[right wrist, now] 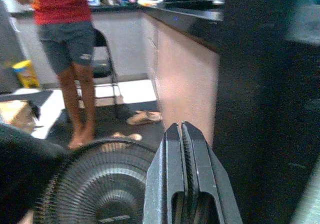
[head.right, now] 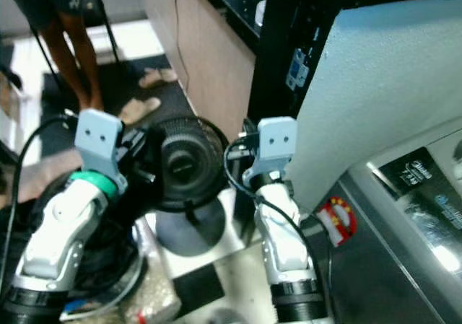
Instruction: Clothes washing
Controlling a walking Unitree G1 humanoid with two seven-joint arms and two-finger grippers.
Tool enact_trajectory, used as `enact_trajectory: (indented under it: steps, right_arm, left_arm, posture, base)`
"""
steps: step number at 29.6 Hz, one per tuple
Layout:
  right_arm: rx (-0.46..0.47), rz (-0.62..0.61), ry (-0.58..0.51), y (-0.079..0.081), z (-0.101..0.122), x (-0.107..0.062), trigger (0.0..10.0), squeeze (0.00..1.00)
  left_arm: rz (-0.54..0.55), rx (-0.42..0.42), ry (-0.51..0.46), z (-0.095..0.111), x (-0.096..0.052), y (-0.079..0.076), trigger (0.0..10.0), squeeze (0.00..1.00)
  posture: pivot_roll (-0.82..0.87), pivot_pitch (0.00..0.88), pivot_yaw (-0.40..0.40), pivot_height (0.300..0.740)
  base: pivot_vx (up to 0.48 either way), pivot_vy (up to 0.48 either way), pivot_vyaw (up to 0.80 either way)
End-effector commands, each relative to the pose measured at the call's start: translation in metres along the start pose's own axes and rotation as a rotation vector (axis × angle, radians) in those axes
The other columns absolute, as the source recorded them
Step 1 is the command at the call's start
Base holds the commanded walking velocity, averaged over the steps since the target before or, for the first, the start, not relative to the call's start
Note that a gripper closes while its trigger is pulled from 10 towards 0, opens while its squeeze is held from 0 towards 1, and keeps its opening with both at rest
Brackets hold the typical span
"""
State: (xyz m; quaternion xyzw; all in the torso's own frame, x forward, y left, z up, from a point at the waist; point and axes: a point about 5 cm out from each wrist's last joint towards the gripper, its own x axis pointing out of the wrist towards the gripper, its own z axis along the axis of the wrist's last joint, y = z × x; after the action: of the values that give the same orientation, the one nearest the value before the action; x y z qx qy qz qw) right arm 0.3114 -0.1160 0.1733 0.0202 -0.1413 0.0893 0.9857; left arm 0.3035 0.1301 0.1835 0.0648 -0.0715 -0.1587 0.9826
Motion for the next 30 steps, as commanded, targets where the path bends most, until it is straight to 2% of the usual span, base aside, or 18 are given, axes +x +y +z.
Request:
enact_trajectory:
  steps: [1,30]
  right_arm:
    - [-0.004,-0.015,-0.009,-0.0038,0.0019,0.0005,10.0,0.0]
    - [0.018,-0.025,-0.043,-0.0028,0.0092,0.0026,10.0,0.0]
  left_arm:
    - [-0.019,0.005,-0.017,0.0034,-0.0005,-0.0032,10.0,0.0]
    - [-0.022,0.004,-0.028,0.0069,0.0007,-0.0043,10.0,0.0]
  posture:
    - [-0.04,0.0,0.065,0.74]
    - [-0.04,0.0,0.068,0.74]
  base:
    - [0.0,0.0,-0.8]
    - [0.0,0.0,-0.8]
